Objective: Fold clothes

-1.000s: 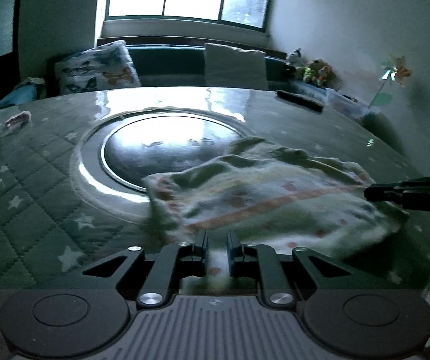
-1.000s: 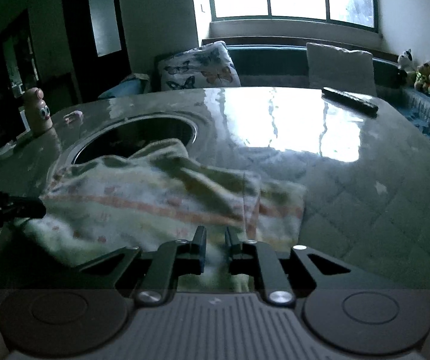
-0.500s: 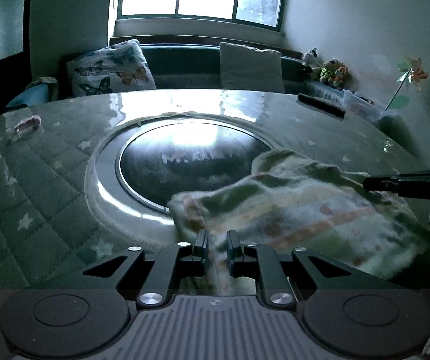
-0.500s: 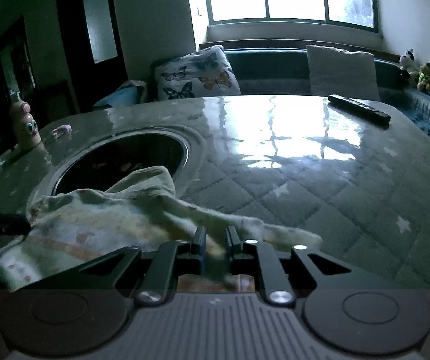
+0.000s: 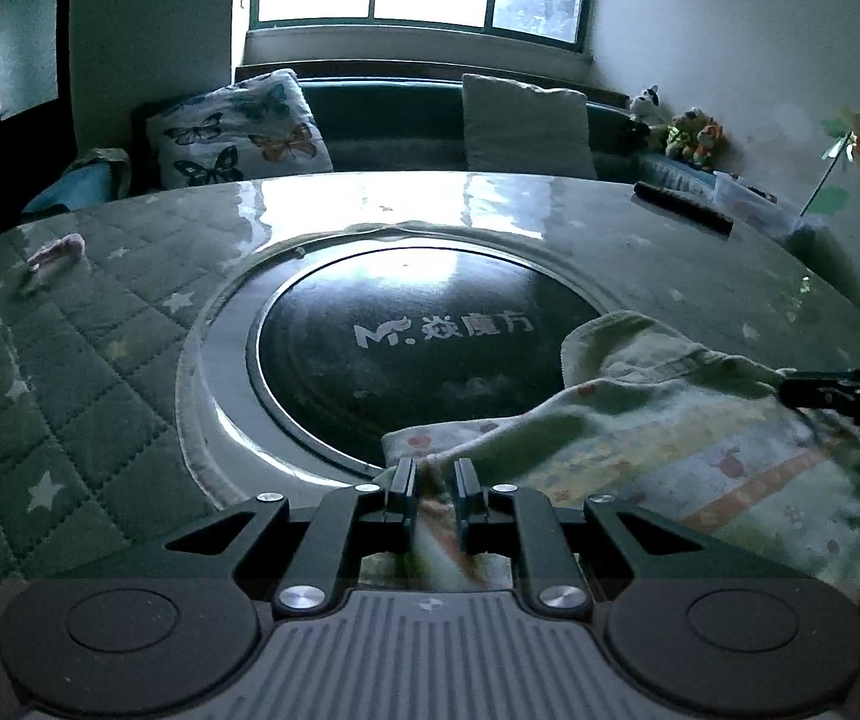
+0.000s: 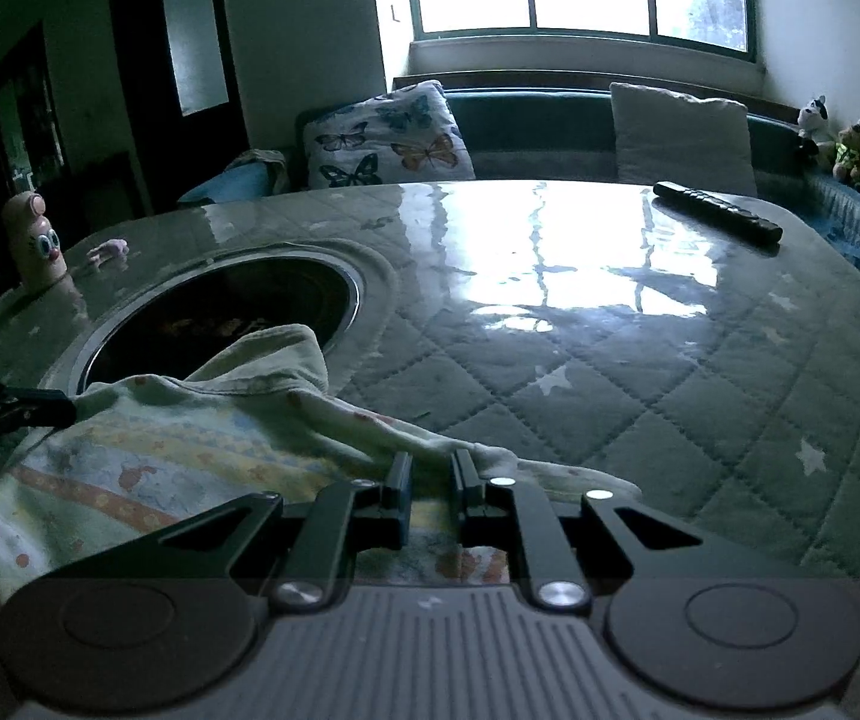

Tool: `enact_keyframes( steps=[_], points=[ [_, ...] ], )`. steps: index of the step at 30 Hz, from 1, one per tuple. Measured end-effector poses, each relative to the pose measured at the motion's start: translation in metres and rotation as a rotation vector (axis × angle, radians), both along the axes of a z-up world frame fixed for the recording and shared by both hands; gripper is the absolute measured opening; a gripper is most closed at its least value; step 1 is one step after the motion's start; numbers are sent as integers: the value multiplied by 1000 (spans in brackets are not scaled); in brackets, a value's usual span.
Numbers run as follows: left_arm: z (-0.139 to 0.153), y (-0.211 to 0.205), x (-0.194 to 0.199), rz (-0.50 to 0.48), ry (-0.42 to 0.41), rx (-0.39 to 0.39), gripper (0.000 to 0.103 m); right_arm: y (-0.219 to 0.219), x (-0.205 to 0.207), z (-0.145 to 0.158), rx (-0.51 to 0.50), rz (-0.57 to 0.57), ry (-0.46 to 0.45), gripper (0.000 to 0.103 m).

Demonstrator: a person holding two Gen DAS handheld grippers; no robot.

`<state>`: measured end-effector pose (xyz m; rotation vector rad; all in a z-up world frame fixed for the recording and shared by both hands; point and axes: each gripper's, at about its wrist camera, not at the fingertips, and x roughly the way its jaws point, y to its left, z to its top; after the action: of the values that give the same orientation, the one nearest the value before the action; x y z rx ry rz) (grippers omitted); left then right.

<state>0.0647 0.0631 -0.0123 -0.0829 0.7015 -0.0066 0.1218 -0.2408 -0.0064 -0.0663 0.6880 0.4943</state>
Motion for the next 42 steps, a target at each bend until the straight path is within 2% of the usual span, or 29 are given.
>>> enact_keyframes(
  steps=[5, 7, 9, 18, 23, 29, 34, 36, 38, 42],
  points=[
    [8, 3, -7, 7, -14, -4, 16, 6, -15, 9, -27, 42, -21, 19],
    [9, 3, -11, 12, -10, -4, 20, 10, -25, 14, -32, 80, -30, 23],
    [10, 3, -15, 14, -6, -11, 30, 15, -35, 18, -33, 123, -36, 24],
    [7, 4, -31, 19, 8, -6, 31, 65, -86, 37, -28, 389, -78, 24],
    [1, 7, -32, 32, 22, -7, 31, 100, -105, 31, -54, 504, -94, 24],
    [1, 10, -33, 38, 23, -15, 33, 120, -118, 21, -92, 556, -82, 23],
    [8, 14, -35, 53, 7, -28, 45, 122, -126, 29, -98, 580, -114, 23],
    [11, 15, -36, 59, 4, -37, 52, 128, -131, 31, -97, 607, -126, 26],
    [12, 17, -37, 66, 7, -45, 53, 137, -136, 31, -101, 635, -134, 33],
    [13, 21, -40, 87, 13, -64, 54, 154, -145, 25, -150, 692, -165, 35]
  ],
)
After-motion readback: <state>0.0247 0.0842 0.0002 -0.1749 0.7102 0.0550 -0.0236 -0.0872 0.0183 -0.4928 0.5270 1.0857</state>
